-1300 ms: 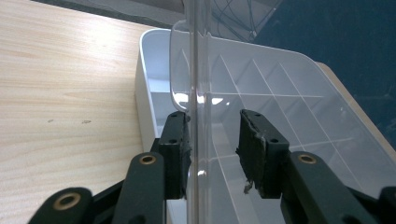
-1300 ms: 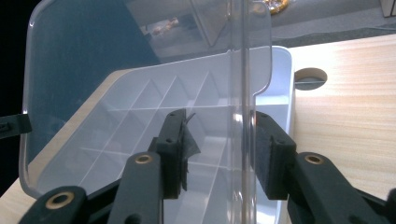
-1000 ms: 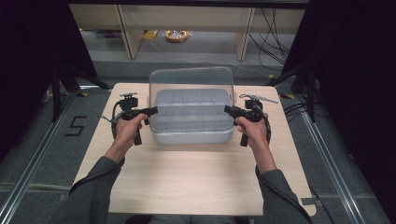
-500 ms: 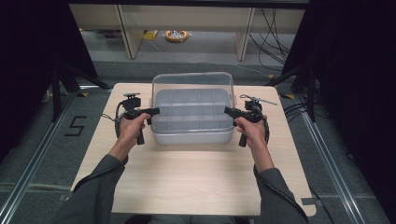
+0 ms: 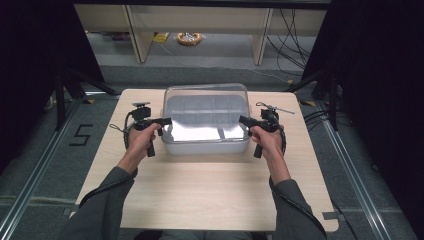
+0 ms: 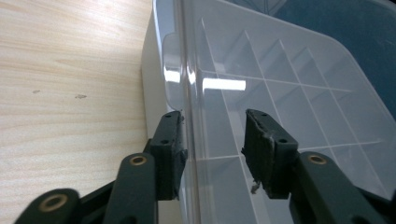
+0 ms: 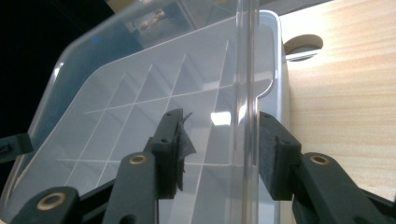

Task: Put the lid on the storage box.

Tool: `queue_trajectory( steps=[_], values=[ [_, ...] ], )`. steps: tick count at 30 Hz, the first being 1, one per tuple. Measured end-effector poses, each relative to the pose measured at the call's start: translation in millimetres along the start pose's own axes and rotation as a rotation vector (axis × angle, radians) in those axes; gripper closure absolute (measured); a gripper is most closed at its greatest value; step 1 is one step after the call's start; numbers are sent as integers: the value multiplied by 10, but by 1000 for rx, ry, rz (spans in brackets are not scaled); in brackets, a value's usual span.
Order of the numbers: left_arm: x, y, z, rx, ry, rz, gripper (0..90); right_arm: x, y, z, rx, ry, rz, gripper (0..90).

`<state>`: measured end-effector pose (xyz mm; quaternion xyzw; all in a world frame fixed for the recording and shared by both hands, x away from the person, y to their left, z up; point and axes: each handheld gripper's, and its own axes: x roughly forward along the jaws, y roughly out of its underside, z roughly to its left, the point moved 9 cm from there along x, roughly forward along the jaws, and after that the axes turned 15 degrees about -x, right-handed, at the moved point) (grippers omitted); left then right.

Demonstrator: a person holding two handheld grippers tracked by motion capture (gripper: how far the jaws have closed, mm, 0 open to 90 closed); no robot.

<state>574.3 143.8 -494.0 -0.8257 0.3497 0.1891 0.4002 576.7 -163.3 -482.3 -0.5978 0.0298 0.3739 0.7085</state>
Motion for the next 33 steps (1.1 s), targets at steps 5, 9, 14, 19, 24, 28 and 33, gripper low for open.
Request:
queue_trajectory(
  steps=[5, 9, 14, 19, 24, 28, 33],
  values=[
    [3, 6, 4, 23, 1, -5, 553, 39, 58, -48, 5, 6, 6, 566],
    [4, 13, -1, 51, -17, -5, 531, 60, 69, -64, 8, 10, 8, 564],
    [38, 77, 37, 138, -76, -21, 538, 83, 74, -75, 12, 12, 15, 562],
    [37, 64, 50, 129, -76, -14, 553, 102, 58, -42, 23, 16, 22, 543],
    [14, 67, 78, 151, -84, -9, 545, 108, 51, -58, -20, 36, 45, 513],
    [10, 49, 93, 133, -78, -16, 532, 47, 73, 126, 141, 1, 118, 456],
    [0, 43, 149, 104, -64, -13, 528, -17, -42, -178, -84, 97, 25, 428]
  ],
)
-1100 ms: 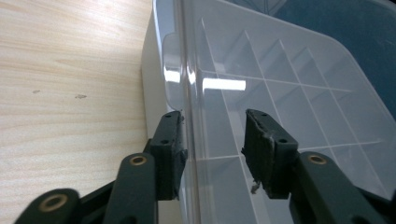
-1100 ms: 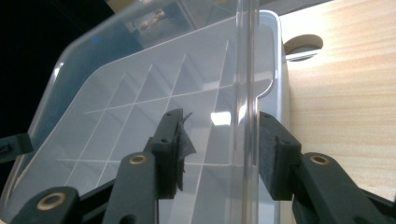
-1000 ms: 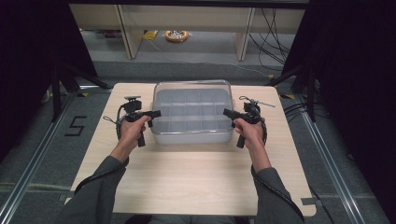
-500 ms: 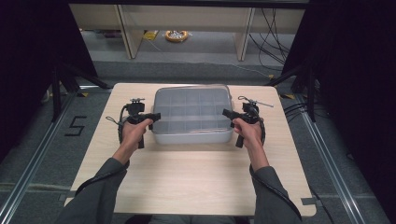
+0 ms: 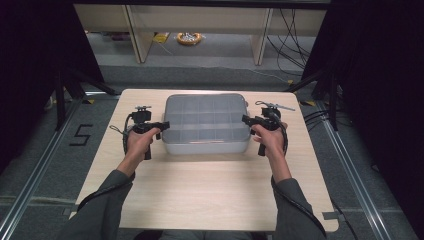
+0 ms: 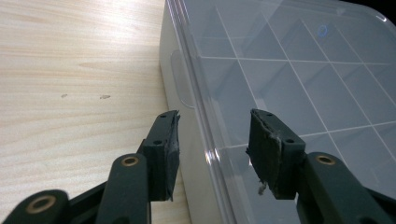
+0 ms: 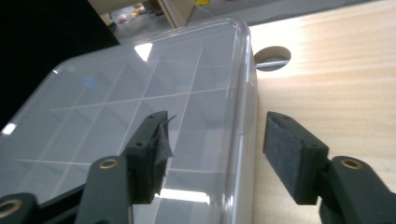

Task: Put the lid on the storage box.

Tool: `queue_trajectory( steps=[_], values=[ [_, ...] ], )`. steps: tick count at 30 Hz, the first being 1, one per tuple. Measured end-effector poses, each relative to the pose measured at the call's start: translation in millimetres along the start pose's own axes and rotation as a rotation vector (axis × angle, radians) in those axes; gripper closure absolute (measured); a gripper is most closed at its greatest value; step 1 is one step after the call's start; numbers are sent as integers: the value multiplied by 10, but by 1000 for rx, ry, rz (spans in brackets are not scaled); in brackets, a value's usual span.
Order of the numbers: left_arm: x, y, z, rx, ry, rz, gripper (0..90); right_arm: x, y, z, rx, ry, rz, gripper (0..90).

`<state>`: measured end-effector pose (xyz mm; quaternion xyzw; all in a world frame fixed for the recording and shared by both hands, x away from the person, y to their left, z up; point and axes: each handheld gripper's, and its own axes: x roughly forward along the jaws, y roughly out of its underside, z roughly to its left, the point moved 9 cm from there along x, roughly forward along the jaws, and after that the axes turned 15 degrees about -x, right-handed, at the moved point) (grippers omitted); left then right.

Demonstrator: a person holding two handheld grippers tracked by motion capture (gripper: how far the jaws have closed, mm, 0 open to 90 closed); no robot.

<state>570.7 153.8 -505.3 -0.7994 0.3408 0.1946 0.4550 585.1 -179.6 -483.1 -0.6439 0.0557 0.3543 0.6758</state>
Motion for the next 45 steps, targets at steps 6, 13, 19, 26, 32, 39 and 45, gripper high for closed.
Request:
queue_trajectory(
  steps=[6, 13, 19, 26, 32, 39, 45],
  values=[
    [-15, -19, -4, -48, 14, -8, 488, -81, 103, -69, 24, -32, -1, 465],
    [-182, -93, -96, -29, 43, -29, 419, -152, 128, -77, 5, -47, -15, 461],
    [-327, -18, -140, 10, 81, -17, 373, -261, 166, -3, -30, -69, -30, 446],
    [-507, 233, -132, 48, 135, 24, 326, -395, 287, 78, -50, -93, -28, 413],
    [-640, 385, -136, 58, 173, 24, 295, -479, 372, 151, 0, -104, -25, 383],
    [-714, 591, -135, 72, 196, 23, 281, -522, 449, 189, -87, -109, -52, 374],
    [-716, 717, -133, 87, 198, 36, 272, -558, 480, 243, -109, -103, -45, 366]
  ],
)
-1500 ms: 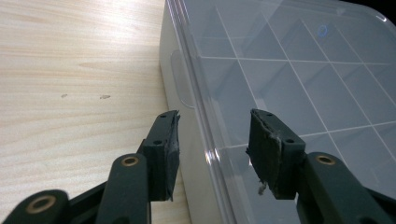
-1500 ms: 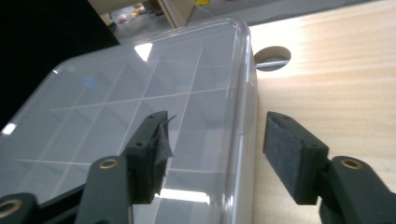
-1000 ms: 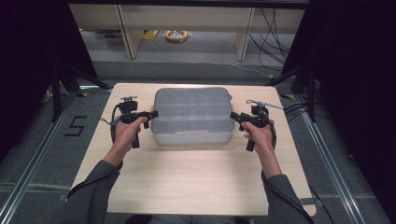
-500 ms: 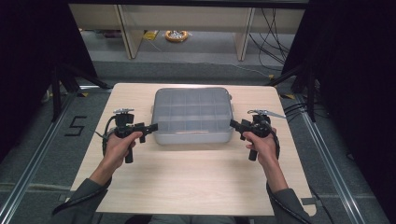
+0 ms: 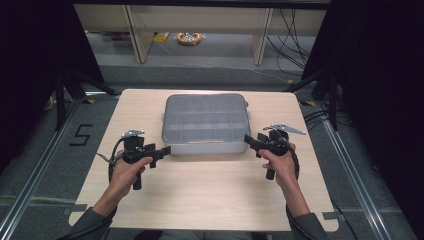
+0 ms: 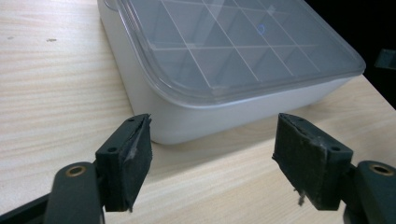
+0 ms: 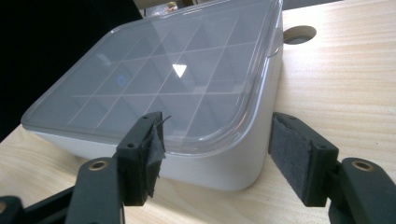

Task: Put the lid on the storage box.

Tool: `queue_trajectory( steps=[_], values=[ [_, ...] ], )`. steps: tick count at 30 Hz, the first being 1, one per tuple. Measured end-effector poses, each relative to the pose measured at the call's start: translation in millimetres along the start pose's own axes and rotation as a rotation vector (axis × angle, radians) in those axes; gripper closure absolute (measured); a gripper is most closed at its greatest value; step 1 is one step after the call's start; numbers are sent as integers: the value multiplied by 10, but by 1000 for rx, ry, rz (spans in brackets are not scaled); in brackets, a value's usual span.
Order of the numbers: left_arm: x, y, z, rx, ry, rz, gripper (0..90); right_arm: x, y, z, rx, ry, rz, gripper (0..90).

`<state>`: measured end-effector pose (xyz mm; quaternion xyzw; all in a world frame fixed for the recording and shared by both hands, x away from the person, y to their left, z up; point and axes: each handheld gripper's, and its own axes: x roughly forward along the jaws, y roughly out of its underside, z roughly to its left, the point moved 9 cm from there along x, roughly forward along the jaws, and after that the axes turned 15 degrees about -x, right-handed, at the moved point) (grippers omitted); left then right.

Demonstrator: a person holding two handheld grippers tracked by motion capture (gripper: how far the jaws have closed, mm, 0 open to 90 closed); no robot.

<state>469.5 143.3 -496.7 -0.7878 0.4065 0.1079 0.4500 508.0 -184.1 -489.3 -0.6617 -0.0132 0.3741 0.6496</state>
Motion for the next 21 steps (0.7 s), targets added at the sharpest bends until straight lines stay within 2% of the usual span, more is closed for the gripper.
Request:
queue_trajectory(
  steps=[2, 4, 5, 12, 13, 14, 15, 17, 19, 21],
  values=[
    [-5, 17, 3, 5, -2, 12, 271, -1, 3, -3, -9, 5, 2, 363],
    [0, 32, -2, 6, -4, 10, 265, -14, 6, 30, 9, -12, 5, 358],
    [2, 41, 3, 15, -3, 14, 258, 5, 15, 19, -7, -2, -7, 349],
    [18, 89, 19, 12, -8, 22, 243, -26, 44, 25, -2, -5, 13, 328],
    [19, 95, 16, 10, -4, 23, 239, -15, 33, 26, 4, -4, -7, 325],
    [16, 98, 16, 13, -4, 22, 236, -28, 38, 49, 31, -2, -2, 322],
    [13, 106, 9, 7, -2, 21, 230, -51, 39, 45, 13, -15, -2, 316],
    [6, 117, 7, 12, 1, 26, 226, -58, 41, 51, 20, -17, -1, 314],
    [0, 129, -1, 15, 3, 24, 210, -65, 51, 35, 3, -2, -5, 307],
    [-4, 143, -20, 22, 26, 24, 193, -84, 57, 57, 10, -13, 1, 305]
  ],
)
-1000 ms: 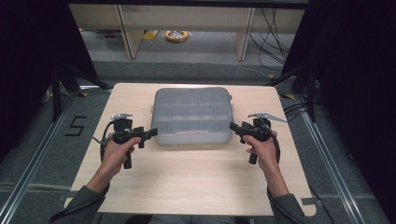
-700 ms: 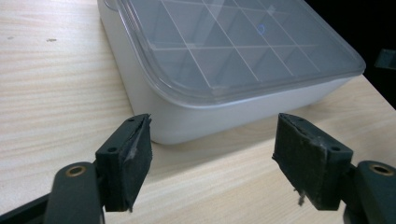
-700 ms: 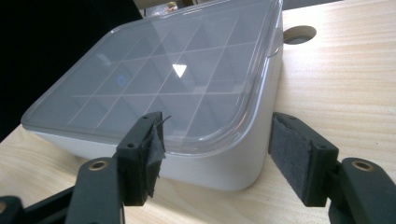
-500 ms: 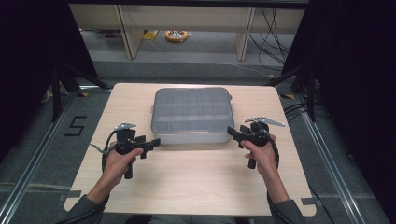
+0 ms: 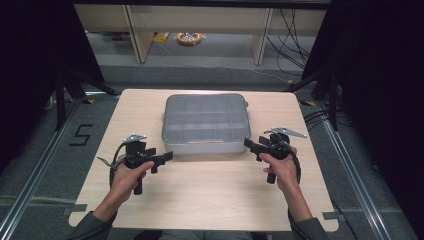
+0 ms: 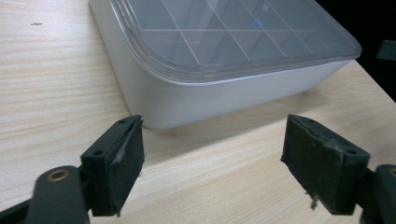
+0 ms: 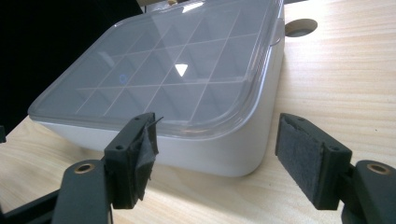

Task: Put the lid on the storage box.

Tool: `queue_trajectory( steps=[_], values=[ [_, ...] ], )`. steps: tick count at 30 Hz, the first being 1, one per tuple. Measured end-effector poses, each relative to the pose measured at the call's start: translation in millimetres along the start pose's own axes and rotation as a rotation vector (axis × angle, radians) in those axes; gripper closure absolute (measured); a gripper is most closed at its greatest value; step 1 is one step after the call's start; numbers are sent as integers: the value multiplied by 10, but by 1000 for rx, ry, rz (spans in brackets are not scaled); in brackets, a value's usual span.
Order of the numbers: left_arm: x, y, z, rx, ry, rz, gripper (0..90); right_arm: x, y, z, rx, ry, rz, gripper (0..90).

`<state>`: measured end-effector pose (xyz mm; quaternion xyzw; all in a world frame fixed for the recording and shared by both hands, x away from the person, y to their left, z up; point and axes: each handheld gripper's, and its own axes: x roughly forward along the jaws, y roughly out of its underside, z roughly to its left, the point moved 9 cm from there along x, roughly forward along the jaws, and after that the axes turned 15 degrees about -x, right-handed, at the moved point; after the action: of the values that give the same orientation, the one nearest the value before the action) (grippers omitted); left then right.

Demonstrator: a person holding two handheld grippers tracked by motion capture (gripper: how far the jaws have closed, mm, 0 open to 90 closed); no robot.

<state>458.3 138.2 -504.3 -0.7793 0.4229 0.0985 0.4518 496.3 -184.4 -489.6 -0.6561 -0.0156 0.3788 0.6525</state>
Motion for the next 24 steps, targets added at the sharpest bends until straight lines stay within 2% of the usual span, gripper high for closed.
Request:
queue_trajectory(
  steps=[2, 4, 6, 8, 9, 10, 11, 15, 17, 18, 19, 20, 21, 23, 24],
  values=[
    [-7, 11, -8, 6, 5, -2, 176, -10, 7, 18, 5, -6, 0, 304],
    [-14, 26, -21, 3, 12, 0, 167, -4, 22, 9, -13, 6, 0, 303],
    [-21, 36, -22, 5, 11, 4, 156, -9, 25, 30, -2, 0, -1, 302],
    [-35, 71, -41, 2, 18, 6, 154, -40, 44, 89, 36, -8, 17, 297],
    [-39, 84, -42, 5, 15, 6, 154, -41, 47, 87, 22, -5, 12, 295],
    [-42, 103, -49, 6, 19, 10, 154, -46, 52, 104, 30, -6, 13, 294],
    [-42, 120, -53, 11, 19, 13, 154, -48, 55, 85, -13, -13, 2, 292],
    [-36, 204, -61, 14, 26, 32, 154, -55, 145, 145, -22, -29, 35, 284],
    [-35, 225, -56, 16, 28, 37, 154, -44, 156, 153, -23, -28, 28, 283],
    [-35, 250, -52, 20, 31, 37, 154, -59, 179, 168, -20, -32, 49, 282],
    [-40, 267, -51, 16, 30, 40, 154, -61, 193, 214, 17, -36, 50, 281],
    [-53, 305, -34, 18, 32, 39, 155, -52, 217, 199, -12, -26, 52, 281],
    [-60, 328, -26, 19, 39, 40, 155, -50, 220, 207, -21, -39, 42, 281],
    [-78, 364, -4, 27, 38, 46, 155, -53, 245, 200, -30, -25, 59, 281],
    [-89, 392, 13, 29, 32, 42, 155, -58, 253, 225, -23, -44, 50, 281]
  ],
)
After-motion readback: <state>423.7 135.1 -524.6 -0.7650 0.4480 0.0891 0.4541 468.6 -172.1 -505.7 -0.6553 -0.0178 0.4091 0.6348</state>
